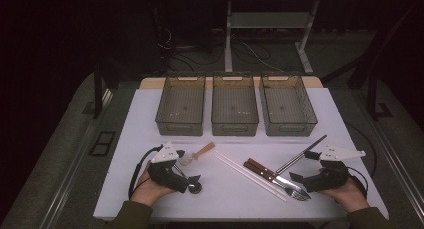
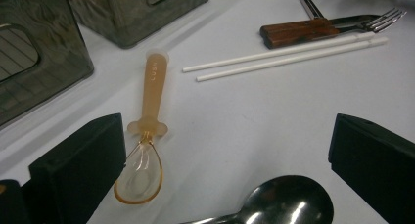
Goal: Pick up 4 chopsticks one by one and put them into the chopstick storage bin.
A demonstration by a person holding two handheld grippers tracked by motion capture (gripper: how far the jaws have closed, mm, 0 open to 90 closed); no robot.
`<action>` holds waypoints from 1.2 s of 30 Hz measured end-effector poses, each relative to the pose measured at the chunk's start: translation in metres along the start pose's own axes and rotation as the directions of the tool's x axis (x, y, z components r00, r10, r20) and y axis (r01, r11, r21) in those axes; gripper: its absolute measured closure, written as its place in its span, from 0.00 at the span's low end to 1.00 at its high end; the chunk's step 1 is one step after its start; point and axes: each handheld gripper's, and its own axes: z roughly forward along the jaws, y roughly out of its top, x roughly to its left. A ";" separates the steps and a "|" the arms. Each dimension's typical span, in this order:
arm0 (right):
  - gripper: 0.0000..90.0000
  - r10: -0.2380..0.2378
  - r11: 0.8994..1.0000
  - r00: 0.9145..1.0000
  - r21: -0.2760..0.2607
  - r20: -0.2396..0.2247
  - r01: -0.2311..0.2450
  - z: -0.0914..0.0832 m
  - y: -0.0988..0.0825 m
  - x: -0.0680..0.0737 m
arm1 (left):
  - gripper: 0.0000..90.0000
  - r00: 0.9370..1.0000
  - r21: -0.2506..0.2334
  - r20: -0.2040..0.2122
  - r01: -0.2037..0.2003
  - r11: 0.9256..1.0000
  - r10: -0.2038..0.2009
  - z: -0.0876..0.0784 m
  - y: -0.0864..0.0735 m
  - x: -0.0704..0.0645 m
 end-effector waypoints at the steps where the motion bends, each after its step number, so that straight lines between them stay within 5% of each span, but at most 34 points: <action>1: 0.03 -0.001 1.000 1.000 0.001 -0.001 0.001 0.000 0.000 0.000 | 0.00 1.000 -0.001 0.002 0.005 1.000 -0.005 0.000 0.000 0.000; 11: 0.07 0.001 0.998 0.999 0.060 -0.042 0.002 0.004 -0.001 0.000 | 0.00 1.000 -0.010 0.005 0.017 1.000 -0.017 -0.001 0.000 0.000; 15: 0.26 0.010 0.996 0.997 0.089 -0.075 -0.003 0.004 -0.001 0.000 | 0.00 1.000 -0.002 0.010 0.010 1.000 -0.010 -0.001 -0.001 0.000; 18: 0.31 0.020 0.996 0.997 0.087 -0.073 -0.013 0.004 0.000 0.000 | 0.00 1.000 0.003 0.014 0.018 1.000 -0.018 0.000 -0.002 0.000; 24: 0.60 0.014 0.989 0.997 0.148 -0.073 -0.003 0.010 0.002 -0.001 | 0.01 1.000 0.003 0.013 0.014 1.000 -0.014 -0.002 -0.002 -0.001; 36: 0.98 0.000 0.981 0.996 0.194 -0.087 0.017 0.016 0.005 -0.002 | 0.01 1.000 0.005 0.017 0.018 1.000 -0.018 0.001 -0.002 -0.001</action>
